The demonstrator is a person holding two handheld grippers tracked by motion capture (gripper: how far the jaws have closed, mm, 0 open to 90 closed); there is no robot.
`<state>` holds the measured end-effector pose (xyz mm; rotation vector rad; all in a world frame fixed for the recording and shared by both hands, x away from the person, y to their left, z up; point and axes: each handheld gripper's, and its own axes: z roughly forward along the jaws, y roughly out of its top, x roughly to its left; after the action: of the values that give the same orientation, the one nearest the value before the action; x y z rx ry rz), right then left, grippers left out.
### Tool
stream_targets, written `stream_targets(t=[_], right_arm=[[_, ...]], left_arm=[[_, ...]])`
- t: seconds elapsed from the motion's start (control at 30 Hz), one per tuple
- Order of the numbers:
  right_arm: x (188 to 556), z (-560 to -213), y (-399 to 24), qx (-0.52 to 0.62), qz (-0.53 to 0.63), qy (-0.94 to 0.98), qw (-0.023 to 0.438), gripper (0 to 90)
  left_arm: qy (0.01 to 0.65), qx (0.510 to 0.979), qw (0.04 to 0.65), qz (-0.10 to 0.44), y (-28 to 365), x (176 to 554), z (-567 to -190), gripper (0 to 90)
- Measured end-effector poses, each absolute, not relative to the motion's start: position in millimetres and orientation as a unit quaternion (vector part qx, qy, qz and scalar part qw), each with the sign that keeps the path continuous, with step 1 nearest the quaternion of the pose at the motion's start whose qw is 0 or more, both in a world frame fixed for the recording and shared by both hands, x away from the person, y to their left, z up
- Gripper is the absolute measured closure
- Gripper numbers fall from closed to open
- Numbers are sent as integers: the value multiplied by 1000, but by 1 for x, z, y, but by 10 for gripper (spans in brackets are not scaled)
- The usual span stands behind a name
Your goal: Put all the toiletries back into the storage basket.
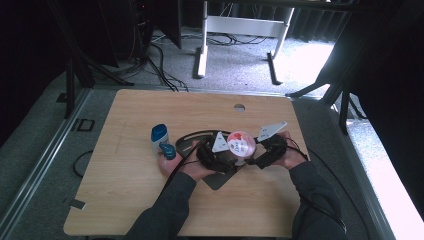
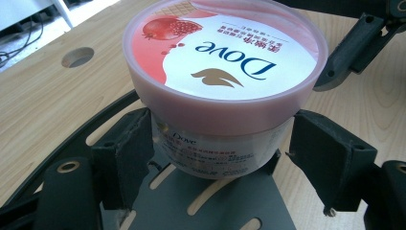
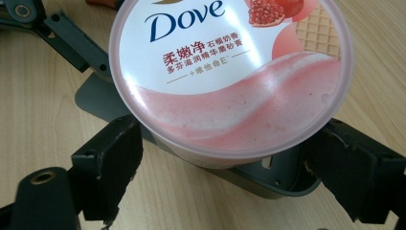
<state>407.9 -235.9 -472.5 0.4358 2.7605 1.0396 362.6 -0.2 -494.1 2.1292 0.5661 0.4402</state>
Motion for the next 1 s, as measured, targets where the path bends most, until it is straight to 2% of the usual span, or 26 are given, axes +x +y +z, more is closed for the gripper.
stream_targets(t=[1.0], right_arm=[[432, -490, -236, 177, 314, 929, 78, 142]], left_arm=[[256, 853, 422, 171, -13, 387, -517, 239]])
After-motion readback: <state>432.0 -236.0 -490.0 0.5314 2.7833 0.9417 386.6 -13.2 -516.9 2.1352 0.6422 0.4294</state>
